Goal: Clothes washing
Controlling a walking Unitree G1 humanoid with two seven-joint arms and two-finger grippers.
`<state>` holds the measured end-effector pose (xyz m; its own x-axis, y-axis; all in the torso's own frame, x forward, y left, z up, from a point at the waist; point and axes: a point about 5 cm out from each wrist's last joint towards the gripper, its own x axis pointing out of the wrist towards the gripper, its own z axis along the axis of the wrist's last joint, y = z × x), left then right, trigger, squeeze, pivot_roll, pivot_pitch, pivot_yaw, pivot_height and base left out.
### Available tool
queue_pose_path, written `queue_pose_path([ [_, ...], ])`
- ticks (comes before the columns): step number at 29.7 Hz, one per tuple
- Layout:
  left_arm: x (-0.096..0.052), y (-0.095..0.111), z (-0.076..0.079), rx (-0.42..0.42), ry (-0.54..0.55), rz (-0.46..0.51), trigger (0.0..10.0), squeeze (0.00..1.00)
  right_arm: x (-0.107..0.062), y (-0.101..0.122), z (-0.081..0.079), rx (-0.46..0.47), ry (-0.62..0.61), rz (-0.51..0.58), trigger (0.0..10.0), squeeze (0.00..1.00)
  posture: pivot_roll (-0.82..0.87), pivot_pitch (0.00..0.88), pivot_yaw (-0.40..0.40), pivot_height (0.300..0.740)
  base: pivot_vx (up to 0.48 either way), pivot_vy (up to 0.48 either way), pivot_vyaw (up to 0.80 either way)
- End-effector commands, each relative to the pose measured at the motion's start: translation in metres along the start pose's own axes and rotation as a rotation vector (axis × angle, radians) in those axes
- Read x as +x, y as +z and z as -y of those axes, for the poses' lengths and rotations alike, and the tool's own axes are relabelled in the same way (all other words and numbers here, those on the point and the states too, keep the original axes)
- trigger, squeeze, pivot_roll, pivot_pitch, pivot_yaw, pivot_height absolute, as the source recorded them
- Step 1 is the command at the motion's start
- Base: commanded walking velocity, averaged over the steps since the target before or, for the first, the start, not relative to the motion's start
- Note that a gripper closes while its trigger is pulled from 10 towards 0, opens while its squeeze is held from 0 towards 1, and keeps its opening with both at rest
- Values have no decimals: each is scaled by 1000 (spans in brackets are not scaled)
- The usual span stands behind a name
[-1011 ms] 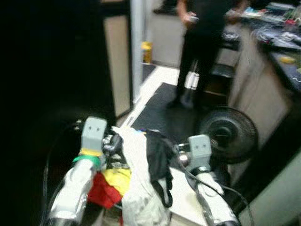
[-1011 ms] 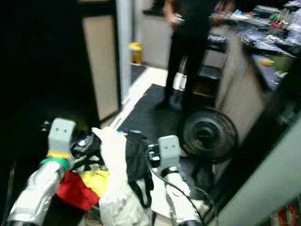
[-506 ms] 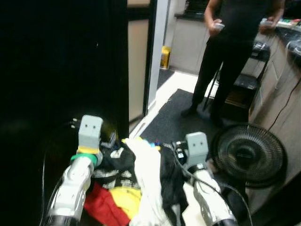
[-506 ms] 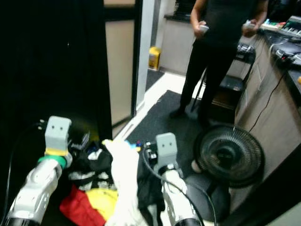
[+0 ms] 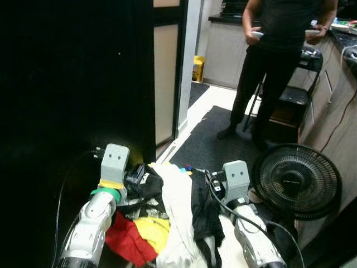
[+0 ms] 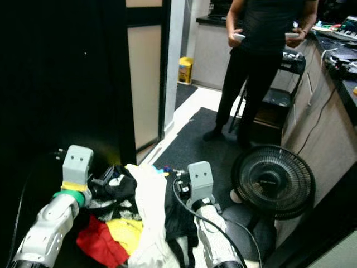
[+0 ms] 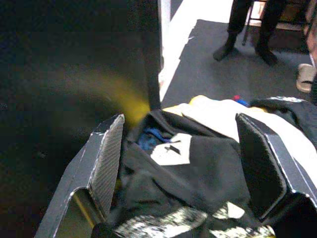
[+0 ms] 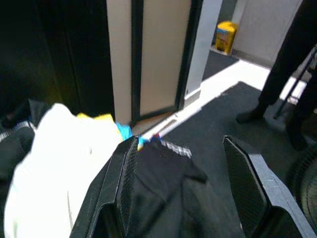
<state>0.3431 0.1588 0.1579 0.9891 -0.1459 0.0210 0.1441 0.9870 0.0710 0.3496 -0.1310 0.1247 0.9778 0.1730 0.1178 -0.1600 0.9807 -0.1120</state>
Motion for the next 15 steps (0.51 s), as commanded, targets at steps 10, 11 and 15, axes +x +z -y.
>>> queue_pose_path([
  [10, 0, -19, -4, -18, 23, -81, 10000, 0, 2, -25, 3, 62, 58, -166, 10000, 0, -38, 236, 0, 740, 0, 0, 0],
  [11, 0, -20, -6, -17, 32, -87, 10000, 0, 3, -25, 1, 80, 76, -174, 10000, 0, -38, 236, 0, 740, 0, 0, 0],
  [15, -1, -20, -12, -7, 55, -94, 10000, 0, 8, -21, -3, 106, 120, -167, 10000, 0, -37, 275, -4, 740, 0, 0, 0],
])
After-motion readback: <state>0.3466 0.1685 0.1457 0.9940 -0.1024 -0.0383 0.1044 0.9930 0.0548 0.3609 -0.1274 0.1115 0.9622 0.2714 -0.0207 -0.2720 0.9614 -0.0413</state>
